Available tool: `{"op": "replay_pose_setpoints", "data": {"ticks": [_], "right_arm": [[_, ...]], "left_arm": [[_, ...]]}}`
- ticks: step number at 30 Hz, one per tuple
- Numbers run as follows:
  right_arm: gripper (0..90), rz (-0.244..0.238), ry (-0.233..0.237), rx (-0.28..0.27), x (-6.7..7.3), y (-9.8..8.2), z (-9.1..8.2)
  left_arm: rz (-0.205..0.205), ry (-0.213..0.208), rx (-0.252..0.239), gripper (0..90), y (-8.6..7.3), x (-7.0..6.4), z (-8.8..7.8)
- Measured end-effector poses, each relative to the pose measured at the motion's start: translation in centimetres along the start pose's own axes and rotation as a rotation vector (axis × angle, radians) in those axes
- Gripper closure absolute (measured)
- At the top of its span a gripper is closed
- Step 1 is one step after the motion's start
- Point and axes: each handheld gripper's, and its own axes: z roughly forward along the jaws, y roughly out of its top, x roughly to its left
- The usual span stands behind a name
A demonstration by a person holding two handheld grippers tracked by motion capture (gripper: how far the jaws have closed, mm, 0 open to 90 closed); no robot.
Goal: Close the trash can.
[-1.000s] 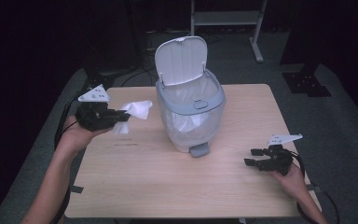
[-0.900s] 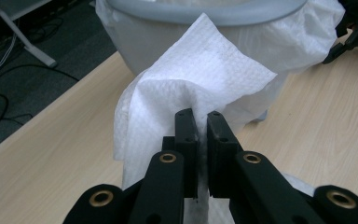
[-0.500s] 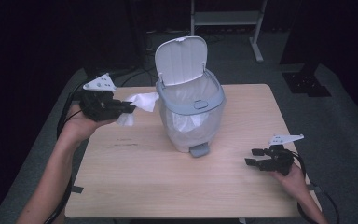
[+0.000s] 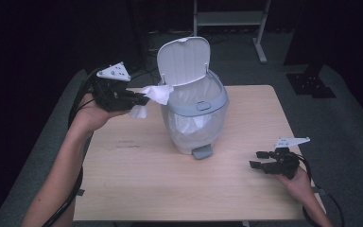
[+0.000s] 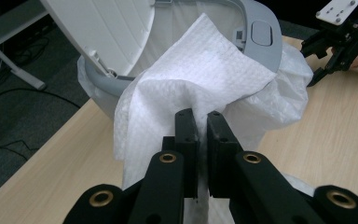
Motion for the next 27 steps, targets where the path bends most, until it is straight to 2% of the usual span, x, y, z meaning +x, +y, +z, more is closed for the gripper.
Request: {"op": "replay_pose_setpoints", "data": {"ticks": [8, 27], "right_arm": [[37.6, 0.004, -0.003, -0.005, 0.0, 0.0, -0.1], [37.8, 0.014, -0.015, -0.012, -0.2, -0.3, -0.6]], "left_arm": [[0.025, -0.015, 0.025, 84.7, 1.5, 0.3, 1.1], [0.043, -0.030, 0.035, 84.7, 4.3, 0.9, 2.7]]}}
